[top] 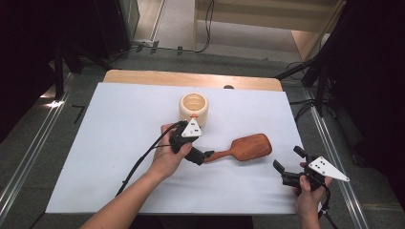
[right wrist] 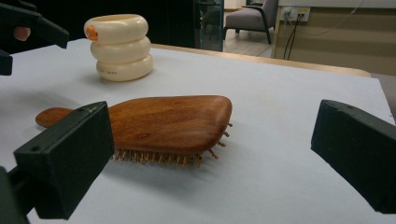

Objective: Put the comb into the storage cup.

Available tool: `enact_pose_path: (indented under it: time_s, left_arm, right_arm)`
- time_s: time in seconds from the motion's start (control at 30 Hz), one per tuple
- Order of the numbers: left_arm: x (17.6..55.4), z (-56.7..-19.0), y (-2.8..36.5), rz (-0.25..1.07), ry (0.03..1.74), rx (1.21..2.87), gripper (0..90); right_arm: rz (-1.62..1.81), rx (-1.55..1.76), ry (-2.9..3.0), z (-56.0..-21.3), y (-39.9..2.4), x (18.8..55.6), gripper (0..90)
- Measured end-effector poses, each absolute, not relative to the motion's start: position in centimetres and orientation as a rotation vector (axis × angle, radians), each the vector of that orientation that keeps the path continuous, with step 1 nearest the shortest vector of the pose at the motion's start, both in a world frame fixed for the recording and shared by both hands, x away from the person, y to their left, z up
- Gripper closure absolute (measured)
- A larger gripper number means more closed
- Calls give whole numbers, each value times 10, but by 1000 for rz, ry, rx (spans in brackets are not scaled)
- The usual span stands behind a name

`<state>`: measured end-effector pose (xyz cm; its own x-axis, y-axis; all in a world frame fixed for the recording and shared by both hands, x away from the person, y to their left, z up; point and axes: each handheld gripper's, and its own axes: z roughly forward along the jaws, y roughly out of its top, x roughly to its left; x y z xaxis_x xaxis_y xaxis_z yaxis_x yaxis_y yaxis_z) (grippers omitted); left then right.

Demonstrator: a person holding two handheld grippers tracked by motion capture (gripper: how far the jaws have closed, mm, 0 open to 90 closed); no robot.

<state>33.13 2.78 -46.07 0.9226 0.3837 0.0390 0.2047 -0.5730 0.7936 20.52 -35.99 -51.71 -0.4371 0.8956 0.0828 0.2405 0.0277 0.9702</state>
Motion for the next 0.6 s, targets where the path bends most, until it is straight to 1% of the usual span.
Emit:
enact_pose_path:
  time_s: [0.2,0.3,0.37,0.47,0.6]
  left_arm:
    - [334,-466,14,224,406,2224,32]
    - [335,-467,8,223,416,2225,60]
    - [336,-469,4,204,413,2230,60]
    - [336,-472,-4,184,408,2256,86]
    - [336,-477,-14,150,396,2292,89]
  right_arm:
    - [1433,1157,1730,-517,-359,206,0]
    - [1433,1155,1730,-517,-359,206,0]
    - [1435,1155,1731,-517,-359,206,0]
    - [1432,1158,1734,-518,-358,206,0]
    - [1432,1155,1734,-518,-358,207,0]
